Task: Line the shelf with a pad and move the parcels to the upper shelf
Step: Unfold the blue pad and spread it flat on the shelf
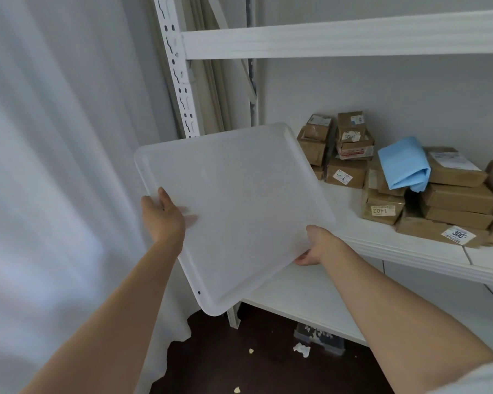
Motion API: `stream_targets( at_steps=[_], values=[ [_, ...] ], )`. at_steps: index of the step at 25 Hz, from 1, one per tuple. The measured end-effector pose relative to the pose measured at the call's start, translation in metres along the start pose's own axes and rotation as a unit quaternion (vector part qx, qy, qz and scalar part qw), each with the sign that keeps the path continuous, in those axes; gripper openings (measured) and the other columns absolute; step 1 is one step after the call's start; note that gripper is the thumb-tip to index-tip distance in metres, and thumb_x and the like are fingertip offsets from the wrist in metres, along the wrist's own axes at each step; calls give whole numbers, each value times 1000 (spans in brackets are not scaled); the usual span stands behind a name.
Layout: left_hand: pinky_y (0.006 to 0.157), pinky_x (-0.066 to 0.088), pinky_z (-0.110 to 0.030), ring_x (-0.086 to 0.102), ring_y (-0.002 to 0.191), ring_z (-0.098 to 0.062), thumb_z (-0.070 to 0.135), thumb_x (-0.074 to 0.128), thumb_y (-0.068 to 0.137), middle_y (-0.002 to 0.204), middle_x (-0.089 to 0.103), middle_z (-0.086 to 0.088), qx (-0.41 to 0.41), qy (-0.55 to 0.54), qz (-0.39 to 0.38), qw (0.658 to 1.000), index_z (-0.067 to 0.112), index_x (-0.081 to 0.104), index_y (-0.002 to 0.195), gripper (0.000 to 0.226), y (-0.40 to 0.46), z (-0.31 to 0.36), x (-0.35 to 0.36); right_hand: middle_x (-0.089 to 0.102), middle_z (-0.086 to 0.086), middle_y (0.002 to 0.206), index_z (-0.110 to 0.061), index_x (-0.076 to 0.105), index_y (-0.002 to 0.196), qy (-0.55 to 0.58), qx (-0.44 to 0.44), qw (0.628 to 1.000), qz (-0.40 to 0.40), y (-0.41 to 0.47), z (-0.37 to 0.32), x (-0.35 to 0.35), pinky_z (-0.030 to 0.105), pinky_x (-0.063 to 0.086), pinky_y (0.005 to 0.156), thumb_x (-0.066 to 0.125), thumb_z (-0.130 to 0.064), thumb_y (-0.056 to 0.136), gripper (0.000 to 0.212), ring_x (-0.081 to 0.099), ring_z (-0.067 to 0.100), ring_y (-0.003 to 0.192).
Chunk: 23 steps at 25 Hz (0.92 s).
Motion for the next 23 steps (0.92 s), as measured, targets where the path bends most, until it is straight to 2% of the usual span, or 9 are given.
stream_targets(
  at_steps=[4,6,8,11,12,15,16,20,23],
  values=[
    [46,54,-31,65,51,-29,37,38,103,73,63,-12,-30,6,-22,999,20,30,75,33,14,-7,-19,64,4,49,-12,60,83,11,-34,996,82,11,26,3,28,53,56,42,-14,94,21,61,18,39],
    [42,51,-26,67,53,-22,32,43,101,82,63,-14,-36,27,-35,998,18,35,78,29,21,-13,-23,59,-3,40,-12,63,90,28,-63,992,107,20,39,4,20,48,43,41,-21,98,25,56,12,30],
    [60,56,-29,70,75,-21,27,54,93,95,60,-14,-46,64,-67,995,11,43,90,20,26,-19,-23,69,-5,65,-12,65,115,88,-55,983,153,3,39,8,21,46,48,46,-22,97,28,60,10,51],
    [58,52,-30,62,80,-28,17,59,86,96,60,-13,-108,82,-143,980,1,51,101,23,28,-25,-21,50,9,139,-7,42,142,-158,-66,959,224,-31,46,-1,25,44,92,44,-17,99,44,53,19,118],
    [53,51,-29,60,73,-28,12,57,90,89,59,-13,-134,84,-164,974,1,53,101,16,26,-28,-20,41,10,147,-5,37,144,-234,-69,937,249,-43,49,-4,25,40,101,45,-16,99,47,45,21,130],
    [35,48,-22,54,49,-20,11,56,95,71,52,-7,-222,104,-239,940,4,54,99,9,11,-34,-25,49,13,141,-4,48,136,-229,-90,937,249,-46,58,-4,28,45,94,50,-12,95,42,51,25,126],
    [38,49,-24,53,46,-19,14,58,94,71,52,-6,-253,113,-266,923,4,55,100,12,9,-40,-25,45,10,146,-4,44,140,-303,-66,913,265,-45,60,-9,25,44,93,51,-13,95,47,50,23,127],
    [70,53,-50,66,82,-31,12,59,95,99,65,-15,-351,105,-339,866,2,58,111,20,-1,-58,-23,34,7,154,-4,32,147,-352,-116,891,263,-44,67,-19,21,45,89,57,-14,91,62,51,17,126],
    [82,54,-55,64,102,-37,0,57,92,123,61,-17,-347,137,-366,853,7,52,125,34,-4,-67,-19,45,10,146,-4,43,140,-292,-116,904,291,-46,77,-21,22,47,90,53,-12,94,49,52,21,126]
  ],
)
Point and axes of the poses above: each hand's wrist, its own y-axis towards the middle knuckle, its own x-axis out of the palm, z = x × y, the point moved 1 cm from there along y, towards the middle knuckle
